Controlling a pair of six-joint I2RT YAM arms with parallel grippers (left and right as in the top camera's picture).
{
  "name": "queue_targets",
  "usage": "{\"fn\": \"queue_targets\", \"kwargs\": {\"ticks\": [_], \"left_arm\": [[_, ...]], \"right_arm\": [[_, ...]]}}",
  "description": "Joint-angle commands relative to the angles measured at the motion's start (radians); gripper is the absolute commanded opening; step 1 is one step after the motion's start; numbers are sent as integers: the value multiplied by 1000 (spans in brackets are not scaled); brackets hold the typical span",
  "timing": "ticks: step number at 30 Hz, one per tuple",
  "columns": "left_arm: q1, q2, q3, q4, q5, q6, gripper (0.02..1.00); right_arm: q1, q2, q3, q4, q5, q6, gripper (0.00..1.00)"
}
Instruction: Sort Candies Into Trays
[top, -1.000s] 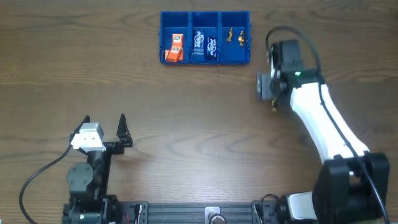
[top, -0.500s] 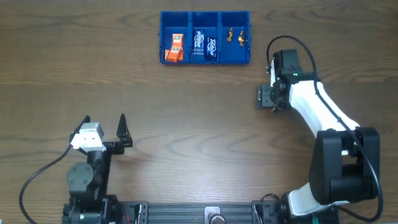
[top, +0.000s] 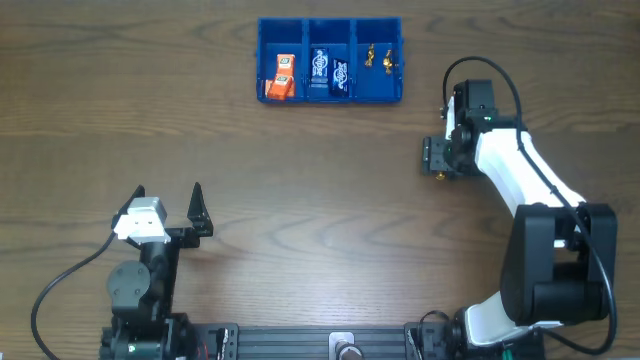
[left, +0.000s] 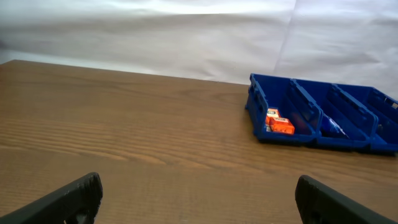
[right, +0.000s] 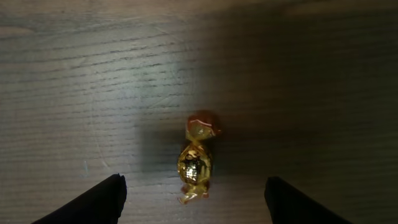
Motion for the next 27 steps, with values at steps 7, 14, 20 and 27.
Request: {"fn": "queue_targets", "kwargs": {"ticks": [7, 14, 20, 27], "left_arm": [[2, -5, -15, -43, 10, 4, 998], [2, -5, -15, -43, 10, 3, 998], [2, -5, -15, -43, 10, 4, 996], [2, -5, -15, -43, 10, 3, 998]], "right_arm": [[-2, 49, -10, 16, 0, -3, 722], [9, 66, -10, 24, 15, -6, 706], [9, 73, -10, 24, 30, -6, 687], [9, 77, -10, 32, 30, -6, 665]]}}
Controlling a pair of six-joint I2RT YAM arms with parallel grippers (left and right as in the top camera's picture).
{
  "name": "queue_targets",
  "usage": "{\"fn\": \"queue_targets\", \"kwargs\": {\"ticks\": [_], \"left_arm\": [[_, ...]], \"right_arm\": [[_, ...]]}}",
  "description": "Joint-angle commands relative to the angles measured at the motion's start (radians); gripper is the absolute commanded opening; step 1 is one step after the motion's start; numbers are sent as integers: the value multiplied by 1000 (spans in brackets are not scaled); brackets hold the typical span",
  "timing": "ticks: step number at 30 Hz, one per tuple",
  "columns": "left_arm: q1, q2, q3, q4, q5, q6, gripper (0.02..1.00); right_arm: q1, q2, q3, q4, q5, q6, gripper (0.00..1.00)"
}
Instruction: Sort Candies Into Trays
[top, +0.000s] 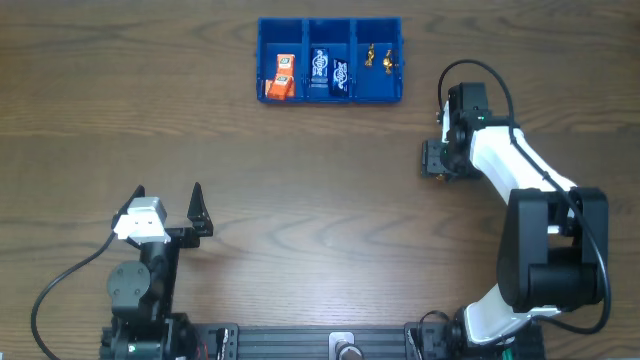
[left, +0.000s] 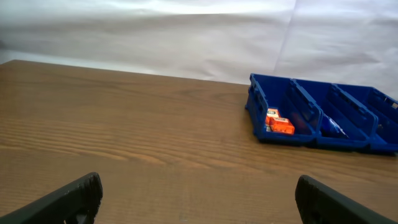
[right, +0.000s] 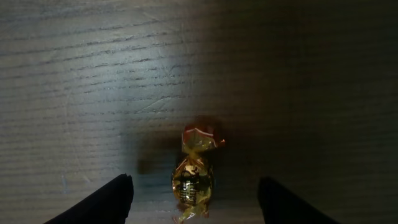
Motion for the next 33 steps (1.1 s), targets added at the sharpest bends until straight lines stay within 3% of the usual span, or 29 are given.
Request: {"fn": "queue_targets", "kwargs": {"ticks": [1, 13, 22, 33], "left_arm": [[2, -6, -15, -43, 10, 3, 998], [2, -6, -15, -43, 10, 3, 998], [2, -6, -15, -43, 10, 3, 998], [2, -6, -15, -43, 10, 3, 998]], "right_arm": [[4, 20, -6, 7, 16, -6, 663], [4, 39, -6, 32, 16, -6, 619], [4, 39, -6, 32, 17, -6, 389], [4, 39, -6, 32, 23, -6, 275]]}}
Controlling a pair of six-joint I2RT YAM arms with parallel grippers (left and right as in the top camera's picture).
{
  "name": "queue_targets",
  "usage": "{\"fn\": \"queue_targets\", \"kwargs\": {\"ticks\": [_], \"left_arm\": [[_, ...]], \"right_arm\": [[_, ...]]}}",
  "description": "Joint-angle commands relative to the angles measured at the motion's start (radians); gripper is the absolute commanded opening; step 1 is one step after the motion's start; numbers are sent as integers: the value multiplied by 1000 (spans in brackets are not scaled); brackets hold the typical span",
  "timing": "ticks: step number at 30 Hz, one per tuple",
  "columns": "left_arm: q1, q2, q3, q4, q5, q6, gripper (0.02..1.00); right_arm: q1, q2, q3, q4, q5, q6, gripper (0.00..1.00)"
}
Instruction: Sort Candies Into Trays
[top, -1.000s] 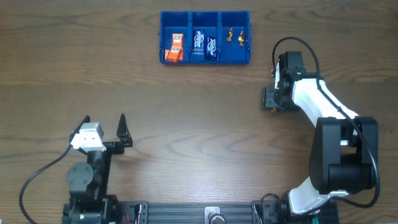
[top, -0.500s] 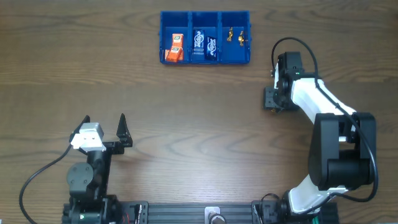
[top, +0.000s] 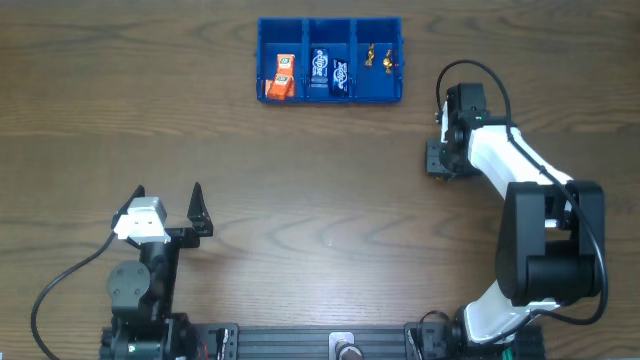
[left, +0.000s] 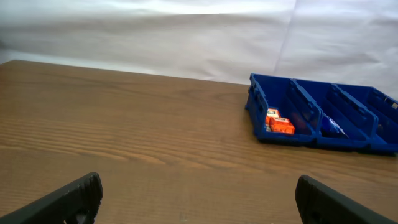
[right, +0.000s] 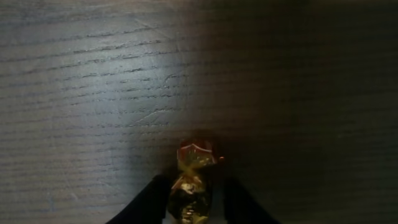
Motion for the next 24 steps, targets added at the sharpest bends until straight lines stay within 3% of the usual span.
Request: {"fn": "queue_targets", "kwargs": {"ticks": [1, 14, 24], "left_arm": [[2, -5, -15, -43, 10, 3, 998], [2, -5, -15, -43, 10, 3, 996], [2, -5, -15, -43, 10, 3, 998]], "right_arm": [[4, 10, -6, 3, 11, 2, 270], [15, 10, -5, 4, 11, 5, 211], [137, -145, 18, 48, -23, 27, 194]]}}
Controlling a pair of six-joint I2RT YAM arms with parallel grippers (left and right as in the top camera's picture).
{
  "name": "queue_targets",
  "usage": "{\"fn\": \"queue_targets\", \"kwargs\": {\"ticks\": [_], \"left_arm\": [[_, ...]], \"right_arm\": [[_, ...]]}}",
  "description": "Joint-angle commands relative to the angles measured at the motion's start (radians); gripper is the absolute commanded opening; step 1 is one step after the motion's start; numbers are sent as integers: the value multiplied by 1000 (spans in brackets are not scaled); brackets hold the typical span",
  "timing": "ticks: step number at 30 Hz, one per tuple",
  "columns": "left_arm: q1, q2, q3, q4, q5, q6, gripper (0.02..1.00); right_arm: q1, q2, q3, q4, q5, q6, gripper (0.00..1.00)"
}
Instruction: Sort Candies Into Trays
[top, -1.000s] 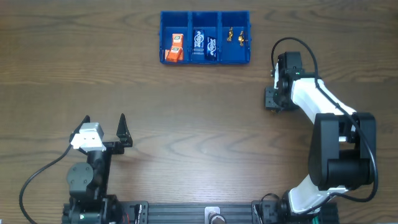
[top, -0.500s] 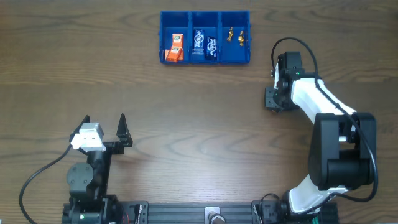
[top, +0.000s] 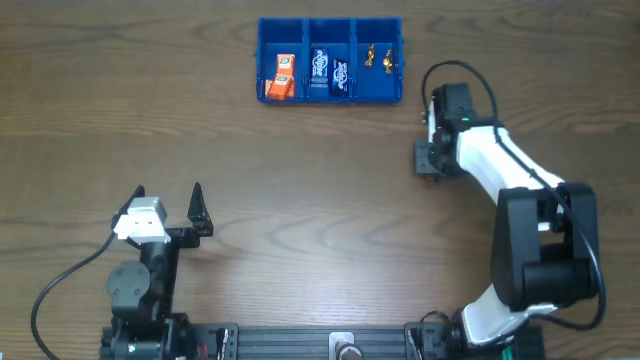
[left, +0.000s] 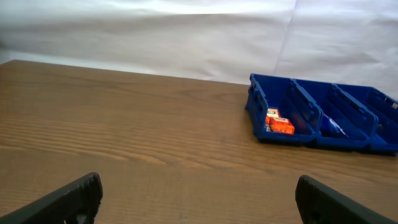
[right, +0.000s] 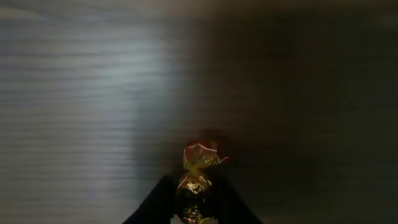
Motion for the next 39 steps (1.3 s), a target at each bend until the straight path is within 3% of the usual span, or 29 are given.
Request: {"fn": "queue_targets", "kwargs": {"ticks": [1, 9, 13, 20, 27, 29, 34, 39], "left_arm": [[2, -5, -15, -43, 10, 3, 998], [2, -5, -15, -43, 10, 3, 998], [2, -5, -15, -43, 10, 3, 996], [2, -5, -15, -43, 10, 3, 998], [2, -5, -15, -43, 10, 3, 998], [2, -5, -15, -43, 10, 4, 998], [2, -5, -15, -43, 10, 3, 996], [2, -5, -14, -43, 10, 4, 998]], "right_arm": [[65, -145, 22, 55, -29, 23, 196], [166, -222, 196, 299, -8, 22, 194], [183, -163, 242, 488, 58, 26, 198], [203, 32, 261, 719, 85, 49, 209], [213, 157, 262, 765, 101, 49, 213], [213, 166, 262, 765, 101, 49, 286], [213, 166, 262, 773, 101, 48, 338], [217, 165, 262, 772, 101, 48, 452]]}}
